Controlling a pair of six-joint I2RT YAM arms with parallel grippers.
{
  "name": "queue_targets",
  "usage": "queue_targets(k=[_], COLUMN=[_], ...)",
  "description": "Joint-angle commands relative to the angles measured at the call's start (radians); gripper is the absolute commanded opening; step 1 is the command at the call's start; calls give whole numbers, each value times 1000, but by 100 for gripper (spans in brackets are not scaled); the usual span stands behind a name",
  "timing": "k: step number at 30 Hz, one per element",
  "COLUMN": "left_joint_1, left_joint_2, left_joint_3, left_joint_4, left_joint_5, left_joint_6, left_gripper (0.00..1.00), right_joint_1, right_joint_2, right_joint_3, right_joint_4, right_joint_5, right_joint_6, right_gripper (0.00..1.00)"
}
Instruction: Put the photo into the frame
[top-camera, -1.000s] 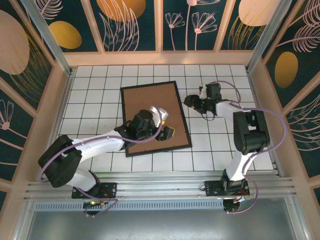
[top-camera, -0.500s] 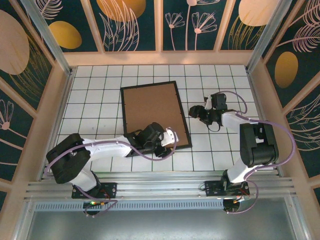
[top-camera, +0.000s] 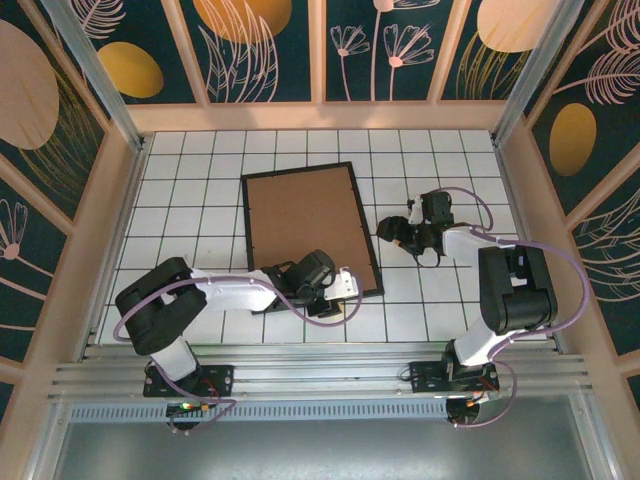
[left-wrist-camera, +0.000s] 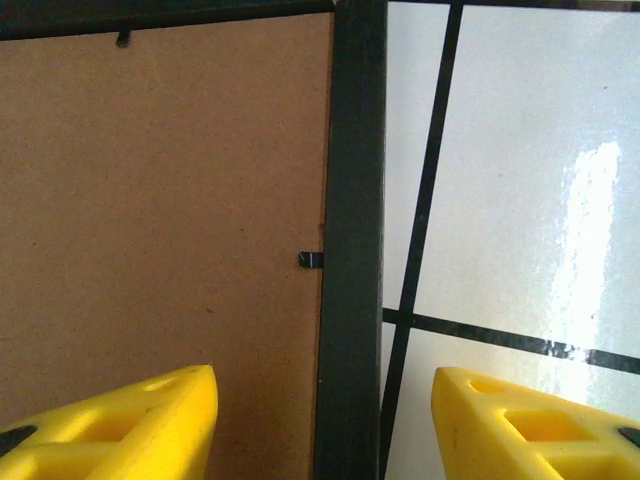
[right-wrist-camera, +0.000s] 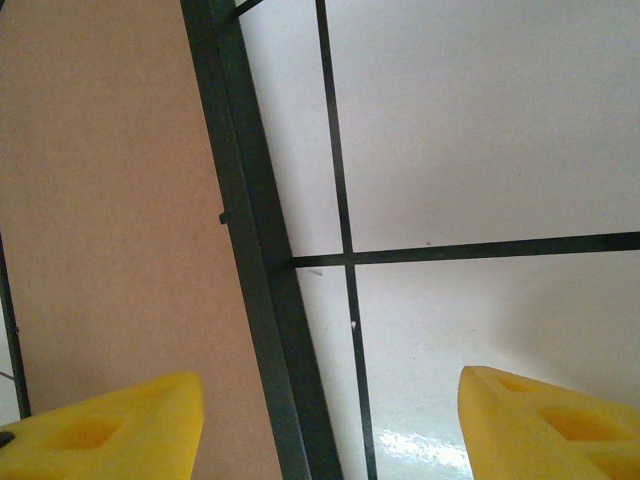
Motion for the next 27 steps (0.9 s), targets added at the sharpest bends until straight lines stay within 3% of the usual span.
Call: queue_targets(k=[1,20,27], left_joint_1=[-6,-7,-3], left_joint_2=[20,83,49], left_joint_3=[21,22,23], left_joint_4=[9,40,127], left_joint_5=[13,-44,-66], left_joint_6=[33,-10,-66], left_gripper=[57,32,23], right_joint_1=[7,29,29], right_joint_2=[9,-36,-53], right_joint_3=[-14,-39,-59], right_joint_4=[19,-69,-108], right_joint_5=[-22,-37,-81], right_joint_6=[-15,-43,-57], right_gripper=[68,68,69])
